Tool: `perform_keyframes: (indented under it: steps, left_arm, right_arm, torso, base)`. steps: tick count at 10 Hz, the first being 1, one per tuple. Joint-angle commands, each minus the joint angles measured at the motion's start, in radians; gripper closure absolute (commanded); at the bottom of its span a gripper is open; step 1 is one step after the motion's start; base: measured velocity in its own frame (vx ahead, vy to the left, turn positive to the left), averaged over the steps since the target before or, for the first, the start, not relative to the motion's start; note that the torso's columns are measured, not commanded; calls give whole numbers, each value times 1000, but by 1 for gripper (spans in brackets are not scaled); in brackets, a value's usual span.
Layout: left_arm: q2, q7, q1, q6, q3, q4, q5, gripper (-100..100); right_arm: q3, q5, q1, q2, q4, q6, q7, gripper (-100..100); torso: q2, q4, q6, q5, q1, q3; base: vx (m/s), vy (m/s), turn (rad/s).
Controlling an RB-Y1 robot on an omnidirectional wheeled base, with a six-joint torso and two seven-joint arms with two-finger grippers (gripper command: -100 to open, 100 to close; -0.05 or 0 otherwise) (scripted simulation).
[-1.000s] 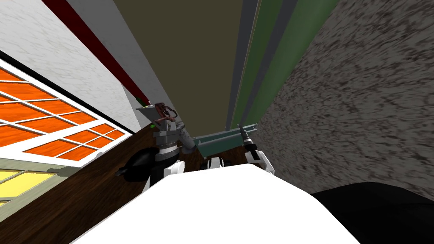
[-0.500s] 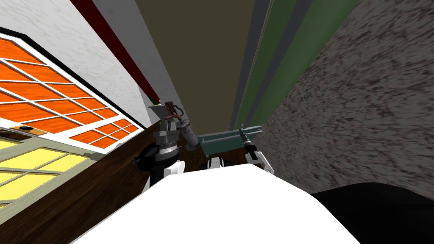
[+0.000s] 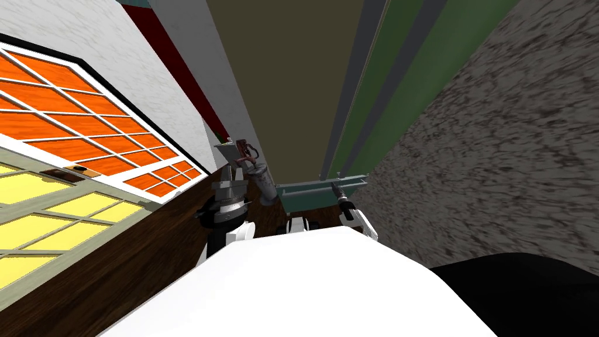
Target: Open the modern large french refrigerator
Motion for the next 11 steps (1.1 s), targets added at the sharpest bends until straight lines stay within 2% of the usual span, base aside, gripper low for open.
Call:
perform_keyframes:
  steps: [1,2,3,4,5,6,7,9,11]
  left_arm:
    - [0,0,0,0,0,0,0,0]
    - [0,0,0,0,0,0,0,0]
    - [0,0,0,0,0,0,0,0]
    - [0,0,0,0,0,0,0,0]
    - [0,0,0,0,0,0,0,0]
    - [0,0,0,0,0,0,0,0]
    - [0,0,0,0,0,0,0,0]
    - [0,0,0,0,0,0,0,0]
    - [0,0,0,0,0,0,0,0]
  right_arm:
    - [-10,72,-13,-12,56,59,19,-100]
    - [-10,95,-13,-12,56,59,19,-100]
    - [-20,128,-28,-19,93,114,39,-100]
    - [-20,163,-28,-19,114,114,39,-100]
    - [-20,179,-28,-19,114,114,39,-100]
    - [-30,220,-43,-24,168,155,60,-100]
    - [-30,264,-43,-24,174,169,60,-100]
    - [-39,321,-59,-28,233,224,81,-100]
    - [-39,350,-59,-28,235,224,81,-100]
  torso:
    - [0,0,-1,0,1,0]
    - [1,0,0,0,1,0]
    - [0,0,0,0,0,0]
    - [0,0,-1,0,1,0]
    - [0,0,0,0,1,0]
    - [0,0,0,0,0,0]
    - [0,0,-1,0,1,0]
    - [0,0,-1,0,2,0]
    - [0,0,0,0,-1,0]
  base:
    - [-26,23,205]
    - [-14,12,25]
    - [-27,31,239]
    - [-26,30,165]
    - [-9,14,10]
    - [-23,29,255]
    - [-23,29,196]
    - [-22,39,215]
    - [-8,9,-17]
